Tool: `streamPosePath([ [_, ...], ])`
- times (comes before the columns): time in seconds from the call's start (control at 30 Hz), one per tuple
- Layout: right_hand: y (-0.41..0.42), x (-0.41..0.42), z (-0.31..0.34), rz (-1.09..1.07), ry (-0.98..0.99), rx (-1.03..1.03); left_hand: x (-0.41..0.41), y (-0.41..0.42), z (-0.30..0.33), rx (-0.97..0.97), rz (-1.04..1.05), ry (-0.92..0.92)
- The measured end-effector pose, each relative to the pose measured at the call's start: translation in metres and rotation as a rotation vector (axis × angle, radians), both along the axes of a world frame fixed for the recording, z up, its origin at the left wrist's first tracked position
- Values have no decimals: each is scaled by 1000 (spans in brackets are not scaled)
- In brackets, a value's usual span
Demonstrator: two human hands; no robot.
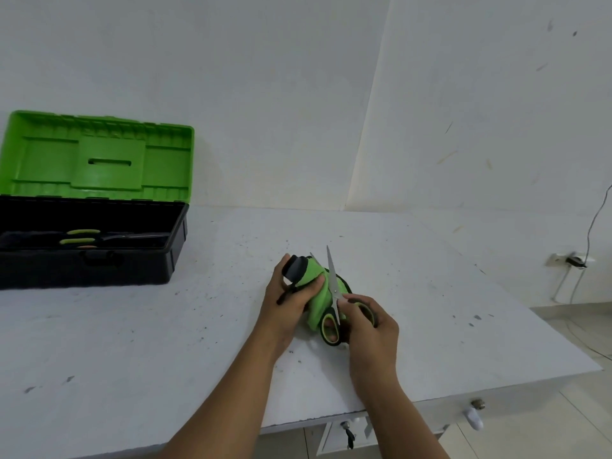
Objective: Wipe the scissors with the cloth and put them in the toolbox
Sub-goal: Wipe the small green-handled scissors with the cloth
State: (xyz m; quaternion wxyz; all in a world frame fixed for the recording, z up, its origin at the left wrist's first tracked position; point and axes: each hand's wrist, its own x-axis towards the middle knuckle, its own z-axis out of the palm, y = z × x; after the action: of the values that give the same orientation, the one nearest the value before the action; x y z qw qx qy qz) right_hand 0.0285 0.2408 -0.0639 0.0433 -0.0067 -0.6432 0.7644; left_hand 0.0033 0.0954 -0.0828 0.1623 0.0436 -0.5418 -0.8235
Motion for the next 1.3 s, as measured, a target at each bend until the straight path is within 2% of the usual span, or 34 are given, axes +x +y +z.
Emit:
streamPosePath([
  [0.07,-1,3,2,19,11,34,-2,-1,-1,40,46,-28],
  [0.2,-3,8,4,45,26,60,-7,-8,0,284,192,-40],
  [0.4,-1,4,3,33,22,80,-1,0,1,68,-42,-44],
  [0.53,-4,4,4,67,54,143,-8,-2,-3,196,126,-44],
  [0.63,-6,4,2,85,65,153,-10,-4,-5,208,204,-44],
  [0.8,-2,5,2,116,37,73,-17,-12,-8,319,290,-38],
  [0.93,7,2,3,55,-52,-204,-22,-22,-8,502,434,-33],
  [1.0,8,-2,1,38,-60,-248,-17,-18,-5,412,382,-42],
  [1.17,4,-3,-3,60,-8,-103,1,0,3,68,74,-68],
  [1.23,5,-4,-3,68,19,-27,2,0,6,84,6,-53],
  [1.3,4,-4,-2,75,27,2,3,0,9,232,-18,-62],
])
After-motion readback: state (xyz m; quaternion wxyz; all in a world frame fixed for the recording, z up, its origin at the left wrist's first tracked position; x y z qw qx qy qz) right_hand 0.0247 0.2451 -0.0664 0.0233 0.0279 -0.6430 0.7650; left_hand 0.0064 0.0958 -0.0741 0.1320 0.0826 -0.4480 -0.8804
